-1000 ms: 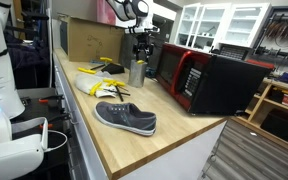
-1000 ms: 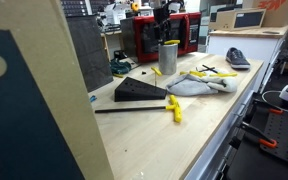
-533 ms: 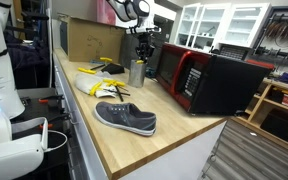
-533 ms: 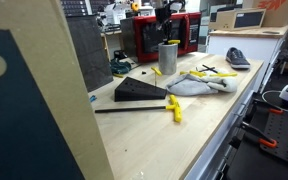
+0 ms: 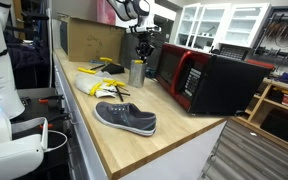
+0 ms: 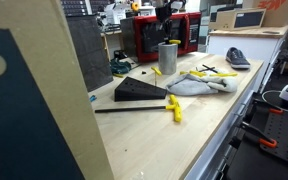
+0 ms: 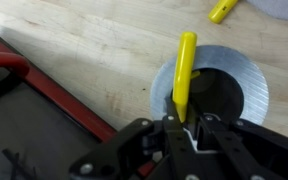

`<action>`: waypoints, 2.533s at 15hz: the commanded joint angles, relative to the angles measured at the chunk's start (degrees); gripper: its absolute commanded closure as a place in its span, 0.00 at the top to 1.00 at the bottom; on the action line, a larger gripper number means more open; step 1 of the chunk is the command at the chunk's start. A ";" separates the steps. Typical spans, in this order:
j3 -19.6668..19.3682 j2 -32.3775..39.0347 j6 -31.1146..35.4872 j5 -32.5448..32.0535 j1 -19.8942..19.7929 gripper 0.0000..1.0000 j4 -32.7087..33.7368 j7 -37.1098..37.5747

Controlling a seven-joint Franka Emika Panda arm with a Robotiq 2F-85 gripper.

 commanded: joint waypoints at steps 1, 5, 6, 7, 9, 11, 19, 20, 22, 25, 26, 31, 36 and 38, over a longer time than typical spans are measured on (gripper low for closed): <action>-0.36 -1.71 -4.27 -0.50 -0.06 0.04 0.23 -0.74; -0.61 -2.45 -8.35 -0.25 0.19 0.04 2.21 1.67; -0.74 -2.49 -10.06 -0.21 0.31 0.04 3.07 2.98; -0.97 -2.57 -12.11 -0.29 0.51 0.04 3.97 5.38; -1.09 -2.86 -15.43 0.58 0.46 0.04 5.74 9.46; -1.38 -3.48 -17.87 -0.15 0.82 0.04 7.37 13.99; -1.39 -6.45 -28.81 -0.25 1.59 0.04 11.56 27.74; -1.35 -6.70 -30.58 -0.16 1.57 0.04 12.00 28.67; -1.28 -6.87 -32.88 -0.35 1.45 0.04 12.63 29.64; -1.48 -5.92 -33.86 -1.08 1.34 0.04 13.81 32.03; -1.60 -5.32 -33.13 -0.78 1.22 0.04 14.21 33.33; -2.43 -1.01 -30.37 0.06 1.31 0.04 16.66 40.91; -3.04 2.56 -27.12 1.64 1.25 0.04 19.46 45.98; -3.29 3.17 -26.33 1.80 1.32 0.04 20.23 46.80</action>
